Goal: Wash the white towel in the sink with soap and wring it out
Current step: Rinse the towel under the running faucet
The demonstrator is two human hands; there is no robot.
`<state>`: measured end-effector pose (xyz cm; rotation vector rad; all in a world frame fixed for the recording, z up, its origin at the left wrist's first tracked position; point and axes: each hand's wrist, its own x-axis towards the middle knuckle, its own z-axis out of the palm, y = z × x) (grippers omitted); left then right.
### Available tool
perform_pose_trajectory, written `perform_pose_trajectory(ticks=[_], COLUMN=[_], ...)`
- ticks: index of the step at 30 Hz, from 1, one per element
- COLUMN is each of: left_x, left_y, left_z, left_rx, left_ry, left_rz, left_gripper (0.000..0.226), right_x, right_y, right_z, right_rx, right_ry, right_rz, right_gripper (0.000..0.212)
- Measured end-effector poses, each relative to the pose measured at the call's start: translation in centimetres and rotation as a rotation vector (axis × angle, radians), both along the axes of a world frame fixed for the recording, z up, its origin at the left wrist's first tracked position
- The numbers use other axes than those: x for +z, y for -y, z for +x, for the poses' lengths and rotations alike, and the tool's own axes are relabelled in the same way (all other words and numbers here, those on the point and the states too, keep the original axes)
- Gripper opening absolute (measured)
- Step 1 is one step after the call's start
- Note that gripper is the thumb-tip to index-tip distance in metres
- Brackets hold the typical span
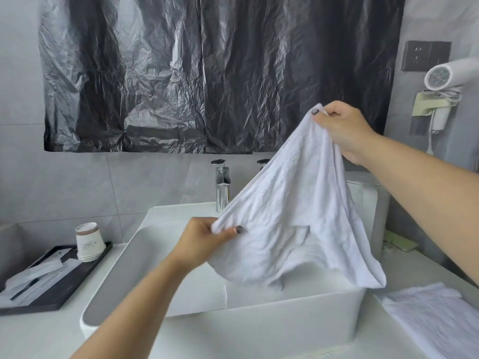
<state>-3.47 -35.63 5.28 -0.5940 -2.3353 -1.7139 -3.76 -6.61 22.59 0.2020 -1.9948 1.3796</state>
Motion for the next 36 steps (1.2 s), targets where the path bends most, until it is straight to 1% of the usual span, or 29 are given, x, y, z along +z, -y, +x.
perform_pose_trajectory(ticks=[1,3,6,7,8,10,11,12,13,14,15,16,17,18,19,20,21,22,23,26,28,30,31,32,33,35,36], left_x=[0.6,1.9,3.7,4.4,5.0,6.2,6.7,7.3,7.9,8.6,9.3,10.0,10.6,11.0,11.2,11.3,11.3,11.1,10.8,9.9,9.6,9.5,9.4,9.3,9.2,9.1,9.1], left_y=[0.8,2.1,3.3,3.8,4.2,5.0,5.4,5.8,6.3,6.7,7.0,7.1,7.0,6.9,6.8,6.6,6.4,6.4,6.5,7.5,8.1,8.6,8.8,8.8,8.7,7.9,7.2], left_z=[-0.2,-0.7,-1.2,-1.4,-1.6,-1.8,-1.9,-2.1,-2.3,-2.7,-2.9,-3.1,-3.1,-3.2,-3.2,-3.0,-2.7,-2.4,-2.2,-2.3,-2.2,-2.2,-2.2,-2.5,-3.0,-4.1,-4.4], left_rx=[0.001,-0.003,0.000,0.000,-0.005,-0.012,-0.011,0.006,0.066,0.151,0.240,0.315,0.366,0.394,0.389,0.353,0.310,0.259,0.208,0.054,-0.065,-0.098,-0.065,0.030,0.176,0.471,0.568], left_ry=[0.014,0.027,0.078,0.106,0.123,0.139,0.125,0.091,0.041,-0.029,-0.109,-0.189,-0.259,-0.296,-0.283,-0.235,-0.156,-0.071,0.001,0.129,0.152,0.154,0.153,0.138,0.101,0.026,0.028], left_rz=[0.041,0.104,0.200,0.235,0.254,0.239,0.205,0.129,-0.019,-0.212,-0.378,-0.447,-0.413,-0.278,-0.069,0.147,0.307,0.403,0.447,0.449,0.435,0.384,0.355,0.304,0.205,-0.062,-0.099], left_gripper=[0.060,0.063,0.076,0.072,0.062,0.047,0.041,0.034,0.025,0.019,0.017,0.018,0.020,0.023,0.024,0.025,0.027,0.029,0.028,0.015,0.015,0.015,0.010,0.005,0.005,0.015,0.019], right_x=[-0.5,-1.6,-2.8,-3.0,-3.3,-3.7,-3.9,-4.0,-4.2,-4.4,-4.5,-4.8,-5.0,-5.1,-5.2,-5.3,-5.3,-5.4,-5.4,-5.7,-5.8,-5.9,-5.9,-6.0,-6.0,-6.1,-6.2], right_y=[-0.6,-1.3,-1.6,-1.7,-1.8,-1.9,-2.0,-2.1,-2.1,-2.0,-1.8,-1.6,-1.5,-1.5,-1.5,-1.5,-1.5,-1.5,-1.4,-1.0,-0.9,-1.1,-1.1,-1.1,-0.9,-0.2,0.3], right_z=[-0.1,-0.3,-0.9,-1.1,-1.2,-1.4,-1.5,-1.6,-1.7,-1.7,-1.9,-2.0,-2.1,-2.2,-2.2,-2.2,-2.3,-2.3,-2.4,-2.4,-2.4,-2.5,-2.5,-2.7,-2.8,-3.1,-3.3], right_rx=[-0.003,-0.013,-0.003,-0.002,-0.006,-0.011,-0.018,-0.029,-0.050,-0.079,-0.115,-0.155,-0.201,-0.245,-0.283,-0.309,-0.326,-0.334,-0.343,-0.353,-0.304,-0.237,-0.216,-0.211,-0.236,-0.346,-0.408], right_ry=[0.020,0.047,0.039,0.035,0.034,0.030,0.029,0.023,0.012,-0.007,-0.036,-0.078,-0.119,-0.150,-0.161,-0.148,-0.114,-0.079,-0.054,-0.061,-0.075,-0.063,-0.052,-0.043,-0.026,0.038,0.083], right_rz=[-0.008,-0.035,-0.106,-0.132,-0.149,-0.146,-0.138,-0.124,-0.100,-0.068,-0.031,0.006,0.042,0.080,0.126,0.178,0.228,0.267,0.290,0.268,0.220,0.143,0.117,0.114,0.139,0.247,0.301], right_gripper=[0.015,0.016,0.017,0.017,0.016,0.015,0.015,0.016,0.017,0.019,0.021,0.022,0.023,0.024,0.025,0.026,0.026,0.026,0.026,0.026,0.028,0.029,0.030,0.031,0.032,0.036,0.041])
